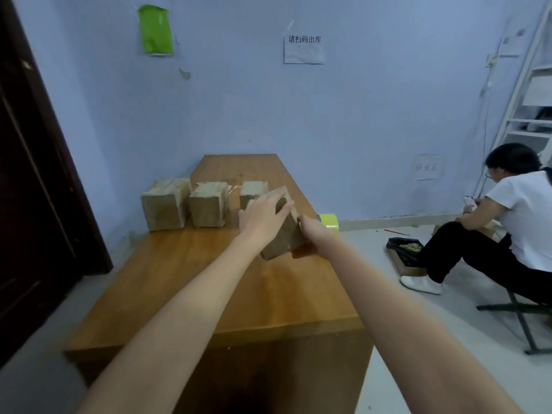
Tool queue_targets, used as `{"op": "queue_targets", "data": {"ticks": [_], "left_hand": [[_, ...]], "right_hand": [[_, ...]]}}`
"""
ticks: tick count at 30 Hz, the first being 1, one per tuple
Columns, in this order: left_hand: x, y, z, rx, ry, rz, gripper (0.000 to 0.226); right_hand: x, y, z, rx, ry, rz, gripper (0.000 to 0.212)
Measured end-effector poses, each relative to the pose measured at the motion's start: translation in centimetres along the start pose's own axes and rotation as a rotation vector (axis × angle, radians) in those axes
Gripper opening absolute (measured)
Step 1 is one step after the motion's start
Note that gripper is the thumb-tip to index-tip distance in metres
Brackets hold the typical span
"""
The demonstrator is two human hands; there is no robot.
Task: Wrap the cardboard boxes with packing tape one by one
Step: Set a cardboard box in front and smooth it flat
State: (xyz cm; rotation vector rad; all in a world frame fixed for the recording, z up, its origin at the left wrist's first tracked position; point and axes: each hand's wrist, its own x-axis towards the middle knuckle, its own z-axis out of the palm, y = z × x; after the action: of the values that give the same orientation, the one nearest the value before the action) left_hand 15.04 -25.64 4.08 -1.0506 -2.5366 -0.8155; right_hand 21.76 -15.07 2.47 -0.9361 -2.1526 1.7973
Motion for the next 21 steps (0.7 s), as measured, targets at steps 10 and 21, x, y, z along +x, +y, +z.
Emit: {"op": "queue_targets", "data": {"ticks": [10, 21], "left_hand": [[-8.2, -3.7, -1.7, -0.334, 0.034, -0.12, 0.048], [-16.8, -7.3, -3.9, -0.782, 0.054, -0.216, 0.043]], "right_hand": [[-5.8, 2.7, 3.3, 0.031, 0.009, -0.11, 0.035], [-10.5, 4.9, 5.9, -0.101, -0.073, -0.283, 0.046]]}}
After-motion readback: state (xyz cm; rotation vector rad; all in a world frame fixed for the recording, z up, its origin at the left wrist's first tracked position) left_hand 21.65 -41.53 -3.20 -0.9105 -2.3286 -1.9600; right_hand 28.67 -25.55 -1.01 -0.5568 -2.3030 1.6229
